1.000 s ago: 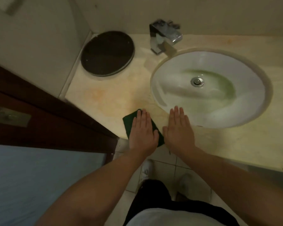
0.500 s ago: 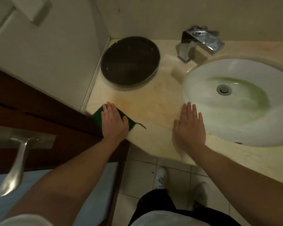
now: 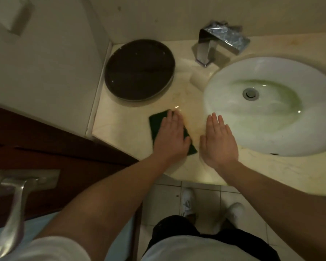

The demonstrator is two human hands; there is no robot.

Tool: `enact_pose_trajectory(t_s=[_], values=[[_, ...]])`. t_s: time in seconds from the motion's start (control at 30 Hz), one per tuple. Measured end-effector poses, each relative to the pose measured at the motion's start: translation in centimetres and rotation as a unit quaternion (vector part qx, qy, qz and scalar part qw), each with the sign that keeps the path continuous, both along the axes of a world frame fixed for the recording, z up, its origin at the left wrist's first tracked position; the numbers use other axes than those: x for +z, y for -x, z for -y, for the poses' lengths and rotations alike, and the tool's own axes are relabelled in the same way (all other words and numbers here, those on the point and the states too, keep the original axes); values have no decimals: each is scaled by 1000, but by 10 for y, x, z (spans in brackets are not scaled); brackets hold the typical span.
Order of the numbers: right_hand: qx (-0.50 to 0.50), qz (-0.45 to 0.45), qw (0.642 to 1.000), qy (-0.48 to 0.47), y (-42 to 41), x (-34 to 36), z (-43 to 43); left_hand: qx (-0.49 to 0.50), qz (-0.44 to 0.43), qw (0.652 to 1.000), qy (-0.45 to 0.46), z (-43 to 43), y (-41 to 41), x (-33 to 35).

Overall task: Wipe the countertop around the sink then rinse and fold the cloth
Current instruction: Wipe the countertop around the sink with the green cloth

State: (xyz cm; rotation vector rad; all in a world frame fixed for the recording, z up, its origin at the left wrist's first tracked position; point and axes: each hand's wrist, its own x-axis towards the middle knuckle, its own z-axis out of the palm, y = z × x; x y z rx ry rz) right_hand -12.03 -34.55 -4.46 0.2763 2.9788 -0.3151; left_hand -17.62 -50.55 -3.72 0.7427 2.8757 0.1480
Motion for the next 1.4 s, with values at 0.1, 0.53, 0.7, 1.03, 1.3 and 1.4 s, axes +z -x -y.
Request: enact_pose_trajectory(t_s=[0.1,0.53,0.7,1.03,1.3,1.4], values=[[4,0,1000,-7,-1,1,0,-12,13,1000,-25,0,-11,-1],[47,-26,999,-10,-35,6,-33,158,-8,987,20,85,-6,2],[35,-17,999,-18,-33,5,-30,109,1,994,0,44,-5,4],[6,-40,999,-1,-33,-2,-34,-37,23,999,-12,-57,-29,-1],[24,-47,998,38,-37,3,-32,150,-5,989,13,58,-13,-2],[32,-64,997,42,-36,6,-32,166,12,986,-1,39,1,1]])
